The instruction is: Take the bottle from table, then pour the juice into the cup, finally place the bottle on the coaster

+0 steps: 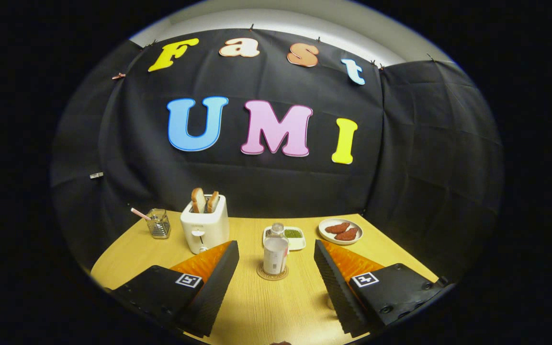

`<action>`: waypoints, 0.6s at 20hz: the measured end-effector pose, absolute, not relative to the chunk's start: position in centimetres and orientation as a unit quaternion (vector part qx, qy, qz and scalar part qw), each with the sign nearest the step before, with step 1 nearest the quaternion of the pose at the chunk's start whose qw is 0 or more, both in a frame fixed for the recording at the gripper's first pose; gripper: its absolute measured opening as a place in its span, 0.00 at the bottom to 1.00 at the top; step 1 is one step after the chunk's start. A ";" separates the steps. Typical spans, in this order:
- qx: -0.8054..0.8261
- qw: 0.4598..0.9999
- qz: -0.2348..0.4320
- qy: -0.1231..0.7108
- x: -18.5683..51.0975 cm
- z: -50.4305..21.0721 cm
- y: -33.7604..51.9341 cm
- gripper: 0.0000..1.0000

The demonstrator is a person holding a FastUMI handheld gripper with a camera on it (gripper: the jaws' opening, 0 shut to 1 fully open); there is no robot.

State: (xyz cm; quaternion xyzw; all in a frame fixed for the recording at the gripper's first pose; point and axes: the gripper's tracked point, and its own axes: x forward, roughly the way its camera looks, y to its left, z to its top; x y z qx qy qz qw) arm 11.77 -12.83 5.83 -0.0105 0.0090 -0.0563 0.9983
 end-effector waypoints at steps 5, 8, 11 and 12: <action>0.001 0.998 -0.044 -0.052 8.2 13.6 -9.8 0.97; -0.004 0.998 -0.024 -0.063 5.4 15.8 -7.9 0.97; 0.006 0.998 -0.003 -0.060 2.5 15.4 -6.6 0.97; 0.004 0.998 -0.004 -0.055 1.9 15.1 -6.4 0.97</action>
